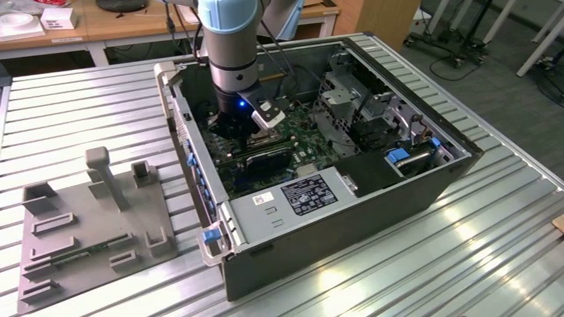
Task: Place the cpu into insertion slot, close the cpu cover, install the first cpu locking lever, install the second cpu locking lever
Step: 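Install the second cpu locking lever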
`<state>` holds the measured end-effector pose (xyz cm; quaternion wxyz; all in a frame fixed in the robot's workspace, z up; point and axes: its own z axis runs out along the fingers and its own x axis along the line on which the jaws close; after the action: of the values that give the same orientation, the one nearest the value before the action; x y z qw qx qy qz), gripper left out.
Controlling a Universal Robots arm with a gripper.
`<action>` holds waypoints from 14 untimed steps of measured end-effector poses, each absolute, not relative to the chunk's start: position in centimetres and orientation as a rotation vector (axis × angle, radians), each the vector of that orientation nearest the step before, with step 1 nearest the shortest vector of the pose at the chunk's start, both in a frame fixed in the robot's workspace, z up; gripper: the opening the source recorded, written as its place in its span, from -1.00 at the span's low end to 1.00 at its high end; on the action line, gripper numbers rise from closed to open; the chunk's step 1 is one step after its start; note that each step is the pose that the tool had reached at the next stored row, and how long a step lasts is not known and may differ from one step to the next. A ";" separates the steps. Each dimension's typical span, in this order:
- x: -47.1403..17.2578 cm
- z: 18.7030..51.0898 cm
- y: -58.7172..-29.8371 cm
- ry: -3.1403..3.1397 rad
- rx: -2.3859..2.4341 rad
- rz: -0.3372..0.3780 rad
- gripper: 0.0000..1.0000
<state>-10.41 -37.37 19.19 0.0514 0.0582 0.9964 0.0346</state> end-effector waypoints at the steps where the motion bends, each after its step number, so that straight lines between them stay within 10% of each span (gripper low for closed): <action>1: -10.4 19.2 -37.4 3.032 0.177 0.105 -0.79; 14: -10.4 19.1 -37.4 3.031 0.177 0.113 -0.79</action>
<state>-10.43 -37.40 19.08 0.0517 0.0583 0.9963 0.0372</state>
